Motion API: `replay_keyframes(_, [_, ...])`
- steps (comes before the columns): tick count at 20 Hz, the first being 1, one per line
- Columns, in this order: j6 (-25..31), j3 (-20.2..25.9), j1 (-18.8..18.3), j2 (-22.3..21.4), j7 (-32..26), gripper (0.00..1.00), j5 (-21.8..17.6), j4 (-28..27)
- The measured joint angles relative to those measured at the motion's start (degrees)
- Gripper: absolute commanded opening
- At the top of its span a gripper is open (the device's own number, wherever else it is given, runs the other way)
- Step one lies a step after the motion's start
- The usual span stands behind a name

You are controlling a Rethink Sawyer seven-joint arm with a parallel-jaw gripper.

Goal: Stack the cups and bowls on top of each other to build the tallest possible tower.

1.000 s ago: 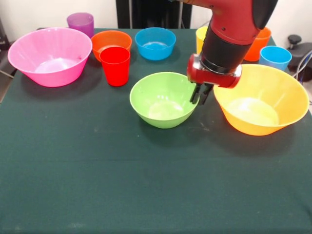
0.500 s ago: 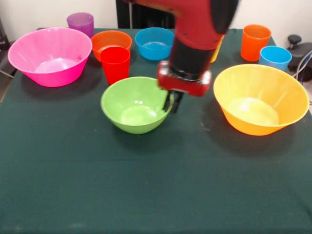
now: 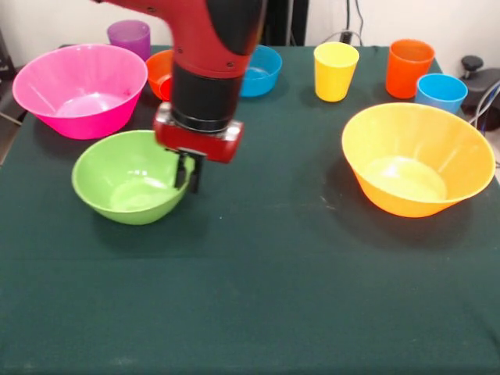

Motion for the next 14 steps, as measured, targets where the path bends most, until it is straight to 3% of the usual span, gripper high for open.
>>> replay_keyframes(5, [-1.41,2.07,-2.46,-0.59,0.00,0.00,-3.74,0.10])
replay_keyframes(14, [-1.49,4.15,-3.38,-1.32,0.00,0.00,-8.67,0.27])
